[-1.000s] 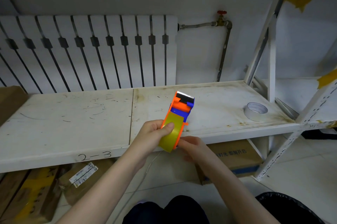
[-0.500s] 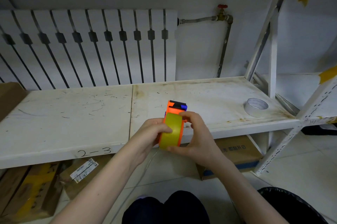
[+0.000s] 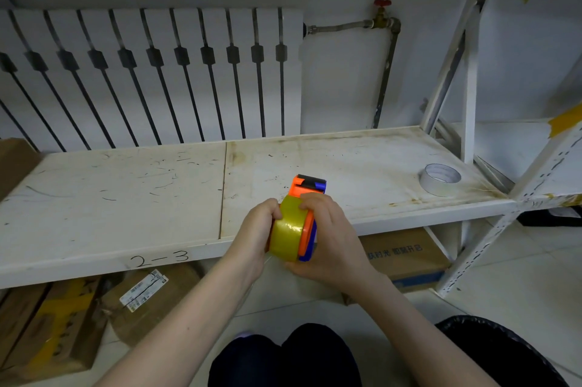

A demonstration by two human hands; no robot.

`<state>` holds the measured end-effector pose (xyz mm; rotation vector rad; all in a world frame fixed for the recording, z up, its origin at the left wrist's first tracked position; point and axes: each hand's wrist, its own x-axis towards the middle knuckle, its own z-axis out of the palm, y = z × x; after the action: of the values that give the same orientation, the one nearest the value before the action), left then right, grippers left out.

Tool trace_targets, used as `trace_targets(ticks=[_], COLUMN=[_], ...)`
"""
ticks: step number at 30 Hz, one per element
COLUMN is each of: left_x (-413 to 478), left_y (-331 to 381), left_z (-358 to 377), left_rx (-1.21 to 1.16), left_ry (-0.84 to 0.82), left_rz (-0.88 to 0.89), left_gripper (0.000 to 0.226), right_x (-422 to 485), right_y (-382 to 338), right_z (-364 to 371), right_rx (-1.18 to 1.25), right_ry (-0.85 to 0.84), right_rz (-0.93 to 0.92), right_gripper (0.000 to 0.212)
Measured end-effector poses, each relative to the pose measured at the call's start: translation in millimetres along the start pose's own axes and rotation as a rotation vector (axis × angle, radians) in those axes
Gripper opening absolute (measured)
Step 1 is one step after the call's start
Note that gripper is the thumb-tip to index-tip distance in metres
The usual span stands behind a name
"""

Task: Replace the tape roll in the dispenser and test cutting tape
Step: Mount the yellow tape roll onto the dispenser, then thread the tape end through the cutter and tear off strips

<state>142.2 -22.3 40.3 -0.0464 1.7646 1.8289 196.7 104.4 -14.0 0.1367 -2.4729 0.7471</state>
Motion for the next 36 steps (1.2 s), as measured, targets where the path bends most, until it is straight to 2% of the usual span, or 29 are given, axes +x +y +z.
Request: trace_targets(ticks=[3, 7, 10, 13, 16, 18, 20, 22, 25, 27, 32, 36], left_x=[-0.5, 1.4, -1.6, -5.1, -0.7, -1.3, -0.3, 2.6, 6.6, 7.2, 10.3, 20.4], left_y=[1.7, 6.5, 8.3, 7.0, 3.7, 2.4, 0.7, -1.0, -3.8, -4.3, -1.6, -2.6], left_z=[-0.2, 2.4, 3.3, -0.2, -1.8, -5.7, -9.6, -13.2, -17.3, -17.7, -20.9, -25.3], left_rx=[-0.011, -0.010, 0.050, 0.089, 0.233, 0.321, 0.347, 0.397, 0.506, 0.575, 0.707, 0.729], left_ry=[-0.031, -0.011, -0.004, -0.050, -0.151, -0.228, -0.274, -0.273, -0.275, -0.271, -0.290, -0.300], left_rz=[-0.014, -0.013, 0.019, 0.056, 0.162, 0.244, 0.280, 0.314, 0.369, 0.382, 0.387, 0.371], left_gripper=[0.010, 0.011, 0.003, 0.036, 0.036, 0.037, 0.039, 0.044, 0.051, 0.048, 0.037, 0.043], right_x=[0.5, 3.1, 3.8, 0.0, -1.4, 0.1, 2.8, 6.7, 13.2, 16.2, 16.1, 17.3], right_y=[-0.7, 0.3, 0.7, 1.7, 0.4, 0.4, 1.4, 3.6, 3.1, 1.7, 4.2, 2.6], right_z=[-0.4, 1.9, 1.7, 1.8, -0.6, -6.6, -17.1, -25.6, -25.4, -19.8, -8.1, -0.2], right_rx=[0.040, -0.024, 0.021, 0.101, 0.224, 0.252, 0.290, 0.351, 0.342, 0.263, 0.301, 0.133], right_ry=[-0.014, 0.029, 0.069, 0.089, 0.080, 0.028, -0.127, -0.220, -0.035, 0.091, 0.185, 0.222], right_rz=[0.001, -0.059, -0.049, 0.004, 0.138, 0.132, 0.091, 0.055, 0.097, 0.108, 0.109, 0.020], right_gripper=[0.089, 0.089, 0.086, 0.085, 0.091, 0.095, 0.097, 0.084, 0.044, 0.029, 0.010, 0.006])
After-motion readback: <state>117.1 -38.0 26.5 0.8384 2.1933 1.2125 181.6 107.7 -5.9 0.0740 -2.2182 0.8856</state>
